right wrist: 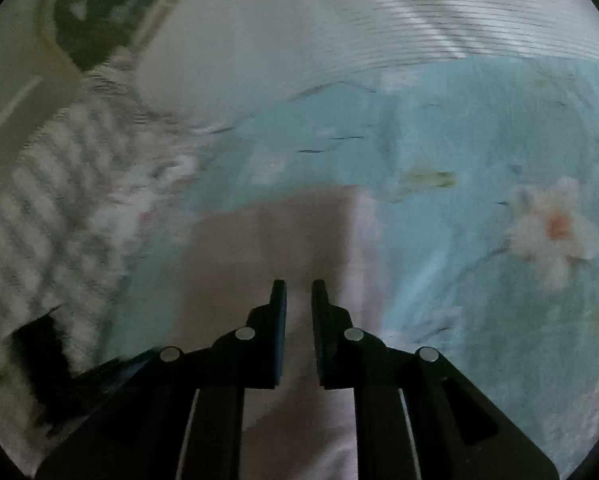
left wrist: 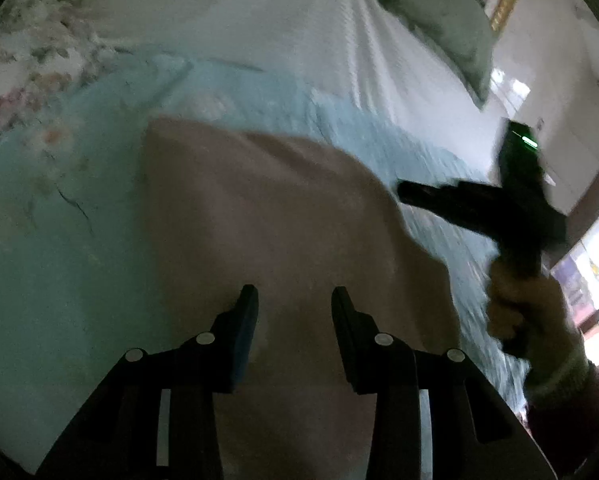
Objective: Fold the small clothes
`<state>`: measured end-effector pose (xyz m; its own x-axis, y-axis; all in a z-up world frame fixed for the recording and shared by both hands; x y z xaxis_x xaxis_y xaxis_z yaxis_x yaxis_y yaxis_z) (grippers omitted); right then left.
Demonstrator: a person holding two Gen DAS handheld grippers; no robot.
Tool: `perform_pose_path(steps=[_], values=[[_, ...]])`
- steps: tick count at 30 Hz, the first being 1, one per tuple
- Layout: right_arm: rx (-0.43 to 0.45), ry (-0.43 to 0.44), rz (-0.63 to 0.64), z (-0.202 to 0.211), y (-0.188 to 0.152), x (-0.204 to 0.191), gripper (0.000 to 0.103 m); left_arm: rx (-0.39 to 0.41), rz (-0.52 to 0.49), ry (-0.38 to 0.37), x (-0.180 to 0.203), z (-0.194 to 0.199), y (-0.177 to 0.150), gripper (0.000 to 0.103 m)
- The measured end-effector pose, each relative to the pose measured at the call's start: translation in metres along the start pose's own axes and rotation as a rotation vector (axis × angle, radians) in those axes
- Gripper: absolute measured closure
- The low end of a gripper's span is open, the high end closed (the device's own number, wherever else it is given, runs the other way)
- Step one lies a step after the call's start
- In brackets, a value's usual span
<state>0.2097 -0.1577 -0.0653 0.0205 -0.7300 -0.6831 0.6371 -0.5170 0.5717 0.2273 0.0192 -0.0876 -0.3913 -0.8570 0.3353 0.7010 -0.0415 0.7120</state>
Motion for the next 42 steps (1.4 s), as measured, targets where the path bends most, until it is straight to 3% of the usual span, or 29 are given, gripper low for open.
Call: perform_pose_path(steps=[3,6,8,11,14,18,23,28,30,35,36,38,42], values=[[-0.063,0.039,0.025,-0.023,-0.008,-0.015,0.089,0.016,0.048,0.046,-0.018,-0.012,0.024,0.065],[-0.124,-0.070,-0.002,-0.049,-0.016,0.007,0.090,-0.003,0.089,0.083,-0.034,-0.034,0.041,0.066],[-0.143,-0.126,-0.028,-0.059,-0.021,0.029,0.103,-0.048,0.106,0.142,-0.045,-0.056,0.048,0.067],[-0.125,-0.108,-0.053,-0.053,-0.019,0.037,0.103,-0.095,0.053,0.200,-0.054,-0.080,0.048,0.063],[-0.091,-0.118,-0.032,-0.034,-0.016,0.030,0.100,-0.084,-0.022,0.251,-0.045,-0.075,0.046,0.063],[-0.046,-0.039,-0.016,0.011,-0.028,0.012,0.099,-0.049,-0.003,0.194,-0.030,-0.043,0.033,0.064],[-0.098,0.071,0.037,0.038,-0.076,-0.016,0.099,0.013,0.001,0.053,0.004,0.006,0.001,0.064],[-0.154,0.038,0.031,0.032,-0.119,-0.008,0.099,-0.005,-0.063,-0.023,0.039,0.041,-0.043,0.064],[-0.159,-0.084,0.008,0.029,-0.129,0.018,0.099,-0.024,-0.080,-0.042,0.047,0.044,-0.058,0.064],[-0.112,-0.161,-0.088,0.035,-0.127,0.059,0.103,-0.103,-0.114,0.058,0.034,0.023,-0.087,0.063],[-0.111,-0.181,-0.082,0.036,-0.127,0.061,0.097,-0.119,-0.108,0.073,0.029,0.018,-0.091,0.061],[-0.123,-0.256,-0.081,0.039,-0.130,0.071,0.094,-0.120,-0.090,0.073,0.024,0.014,-0.096,0.061],[-0.063,-0.233,-0.112,0.057,-0.127,0.067,0.094,-0.121,-0.102,0.093,0.028,0.018,-0.096,0.061]])
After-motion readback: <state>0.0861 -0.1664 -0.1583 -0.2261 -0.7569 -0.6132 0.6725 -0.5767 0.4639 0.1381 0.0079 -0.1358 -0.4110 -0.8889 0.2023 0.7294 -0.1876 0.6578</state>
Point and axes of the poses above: each gripper's, at about its wrist camera, not at the fingertips, and z roughly against the way its jaws point, x to its right, y to its top, the point moved 6 cm from there along -z, roughly the way its jaws point, and after that the axes turned 3 degrees about x, right-handed, at the moved point
